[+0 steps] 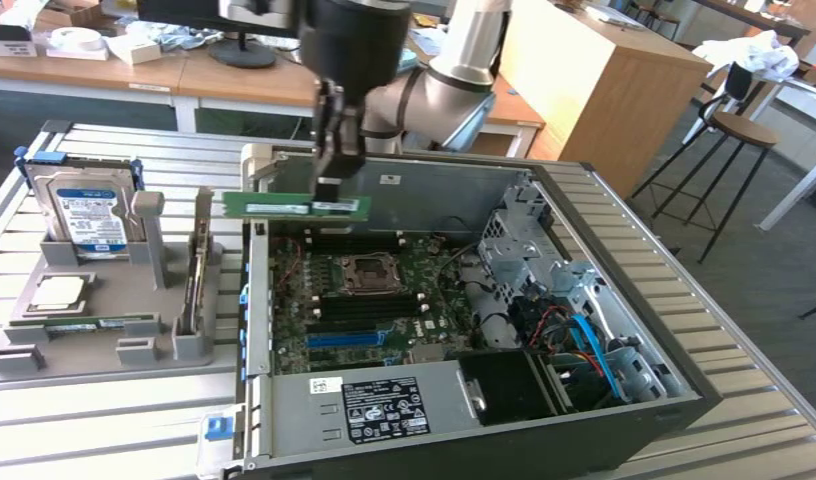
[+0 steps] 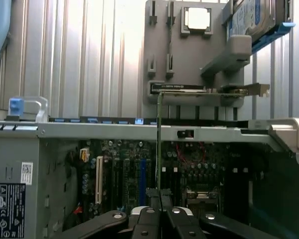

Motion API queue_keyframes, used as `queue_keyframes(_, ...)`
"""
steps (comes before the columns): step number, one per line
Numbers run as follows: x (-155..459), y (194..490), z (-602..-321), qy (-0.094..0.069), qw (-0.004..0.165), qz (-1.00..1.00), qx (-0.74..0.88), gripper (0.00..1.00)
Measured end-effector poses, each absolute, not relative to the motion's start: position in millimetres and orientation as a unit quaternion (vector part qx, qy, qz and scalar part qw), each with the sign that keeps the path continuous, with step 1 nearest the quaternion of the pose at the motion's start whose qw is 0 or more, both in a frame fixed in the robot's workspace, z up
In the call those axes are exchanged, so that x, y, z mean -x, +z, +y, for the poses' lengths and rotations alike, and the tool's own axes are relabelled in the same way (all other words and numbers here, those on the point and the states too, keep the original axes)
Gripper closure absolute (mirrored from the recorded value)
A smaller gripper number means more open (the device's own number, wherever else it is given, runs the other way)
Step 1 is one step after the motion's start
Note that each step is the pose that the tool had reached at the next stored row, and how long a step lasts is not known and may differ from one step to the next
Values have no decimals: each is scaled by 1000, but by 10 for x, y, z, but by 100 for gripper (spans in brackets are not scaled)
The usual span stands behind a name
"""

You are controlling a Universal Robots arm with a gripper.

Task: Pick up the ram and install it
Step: 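Pick up the ram and move it above insertion slot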

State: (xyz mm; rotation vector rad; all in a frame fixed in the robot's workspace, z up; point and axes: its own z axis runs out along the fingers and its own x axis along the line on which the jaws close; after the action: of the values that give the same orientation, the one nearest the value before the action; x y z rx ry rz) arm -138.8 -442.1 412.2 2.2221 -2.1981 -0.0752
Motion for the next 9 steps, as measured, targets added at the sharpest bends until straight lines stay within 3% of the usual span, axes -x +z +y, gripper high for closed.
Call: queue_keyframes(9,1006,4122,-4421,-24,8,-703,-711,89)
